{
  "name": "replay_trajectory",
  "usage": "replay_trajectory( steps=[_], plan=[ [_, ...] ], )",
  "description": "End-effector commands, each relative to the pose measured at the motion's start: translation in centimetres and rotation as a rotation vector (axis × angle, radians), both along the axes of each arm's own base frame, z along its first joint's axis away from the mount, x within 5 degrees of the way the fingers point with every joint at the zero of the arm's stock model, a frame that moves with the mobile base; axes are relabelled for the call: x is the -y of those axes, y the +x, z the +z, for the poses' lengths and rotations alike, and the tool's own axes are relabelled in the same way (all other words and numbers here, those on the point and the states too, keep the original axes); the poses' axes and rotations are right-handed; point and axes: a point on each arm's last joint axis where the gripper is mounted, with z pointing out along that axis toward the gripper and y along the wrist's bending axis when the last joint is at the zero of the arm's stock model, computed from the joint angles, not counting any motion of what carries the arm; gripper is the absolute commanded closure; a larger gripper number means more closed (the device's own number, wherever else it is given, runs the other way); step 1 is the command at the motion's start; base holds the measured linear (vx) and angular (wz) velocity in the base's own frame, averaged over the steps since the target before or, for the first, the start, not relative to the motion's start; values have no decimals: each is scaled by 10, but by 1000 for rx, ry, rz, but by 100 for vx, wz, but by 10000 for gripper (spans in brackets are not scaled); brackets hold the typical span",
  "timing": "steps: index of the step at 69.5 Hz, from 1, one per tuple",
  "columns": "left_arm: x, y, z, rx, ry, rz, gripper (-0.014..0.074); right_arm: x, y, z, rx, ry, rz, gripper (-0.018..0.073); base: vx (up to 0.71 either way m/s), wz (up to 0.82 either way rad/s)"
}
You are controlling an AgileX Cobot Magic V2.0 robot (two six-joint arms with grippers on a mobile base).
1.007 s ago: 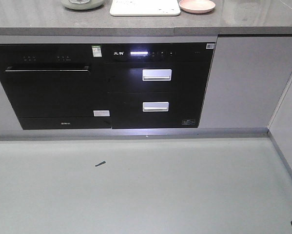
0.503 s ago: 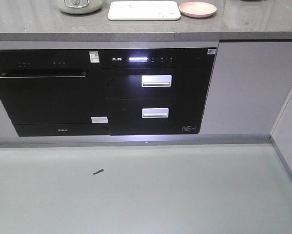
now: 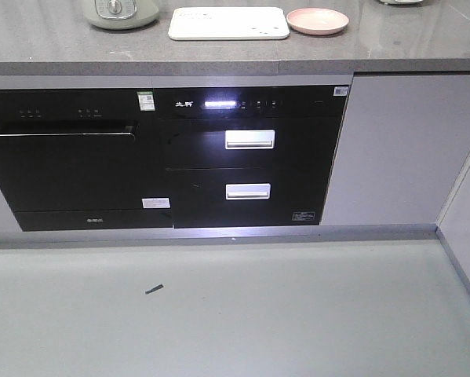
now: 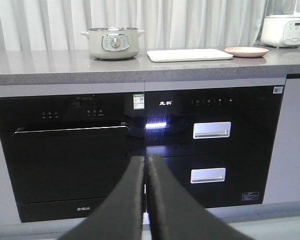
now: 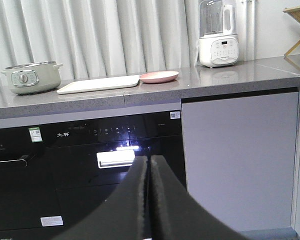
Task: Transfer vegetables to tray and serve
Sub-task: 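Drive the base toward the counter with the pot and tray, then drive closer and stop facing the pot, tray and pink plate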
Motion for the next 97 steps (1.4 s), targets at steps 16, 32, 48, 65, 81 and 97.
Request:
replay_trajectory(
  steps=[16,32,48,65,81,97],
  plan=[
    [0,1,-1,54,-10,-3,602,0,0,2,64,-6,1,562,7,-2],
    [0,1,-1,54,-10,-3,602,0,0,2,64,-6,1,562,6,-2],
    [0,1,-1,54,-10,-3,602,0,0,2,64,-6,1,562,5,-1],
    [0,1,-1,54,-10,-3,602,0,0,2,64,-6,1,562,3,0],
    [0,1,-1,54,-10,-3,602,0,0,2,64,-6,1,562,3,1],
    [0,1,-1,54,-10,-3,602,0,0,2,66,-6,1,562,5,1]
  ],
)
